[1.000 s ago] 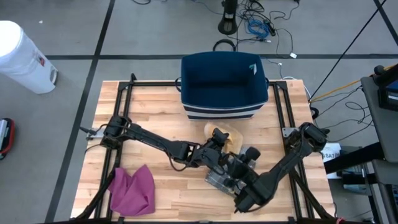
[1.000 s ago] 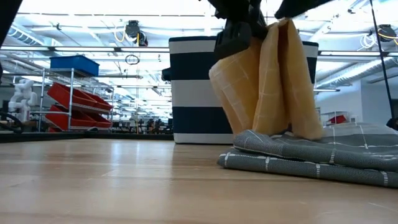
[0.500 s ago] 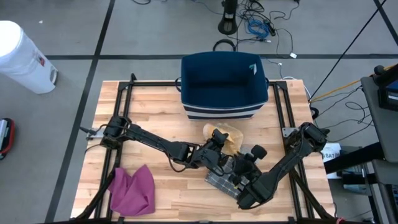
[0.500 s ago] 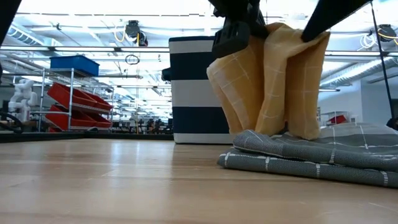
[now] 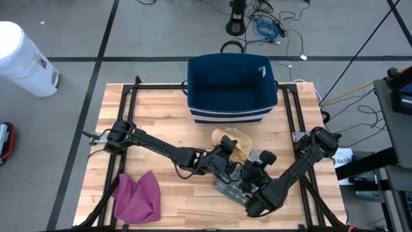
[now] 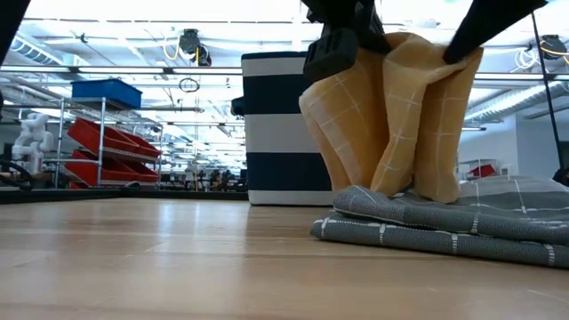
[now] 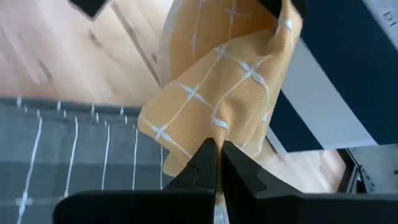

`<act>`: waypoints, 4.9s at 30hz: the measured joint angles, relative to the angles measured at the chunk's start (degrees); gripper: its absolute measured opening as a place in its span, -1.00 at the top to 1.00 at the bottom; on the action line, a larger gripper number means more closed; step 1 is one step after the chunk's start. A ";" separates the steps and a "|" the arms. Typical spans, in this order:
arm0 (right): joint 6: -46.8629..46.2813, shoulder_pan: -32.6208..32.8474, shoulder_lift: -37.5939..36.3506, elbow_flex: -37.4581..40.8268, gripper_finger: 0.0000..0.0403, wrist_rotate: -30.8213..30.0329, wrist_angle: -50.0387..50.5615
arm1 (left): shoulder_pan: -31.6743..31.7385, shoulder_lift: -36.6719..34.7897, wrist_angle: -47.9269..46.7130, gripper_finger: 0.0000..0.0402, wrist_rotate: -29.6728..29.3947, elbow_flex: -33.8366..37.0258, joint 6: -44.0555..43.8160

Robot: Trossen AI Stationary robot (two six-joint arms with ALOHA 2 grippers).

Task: Fold towel
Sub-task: Stack the orange patterned towel on the gray patterned towel

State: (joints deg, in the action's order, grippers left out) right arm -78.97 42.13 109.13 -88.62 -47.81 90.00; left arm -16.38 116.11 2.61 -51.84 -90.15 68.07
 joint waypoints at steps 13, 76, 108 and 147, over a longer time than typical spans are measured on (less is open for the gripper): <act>5.02 -0.10 -5.85 0.02 1.00 6.01 0.03 | 1.47 0.00 1.20 0.99 4.74 0.02 6.20; 50.94 10.73 -19.08 -4.50 1.00 28.94 -28.37 | 8.48 0.60 17.45 0.99 74.26 0.02 12.81; 57.26 0.92 -12.52 -4.52 1.00 37.68 -31.17 | 10.01 4.38 18.97 0.71 53.21 0.00 5.66; 55.40 -0.61 -8.25 1.58 0.04 31.37 -43.44 | 4.24 -20.20 -22.14 0.70 25.44 0.07 -29.34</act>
State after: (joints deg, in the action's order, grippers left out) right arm -23.57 41.52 100.88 -87.04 -16.44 46.56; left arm -12.14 95.92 -19.53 -26.40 -90.08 38.73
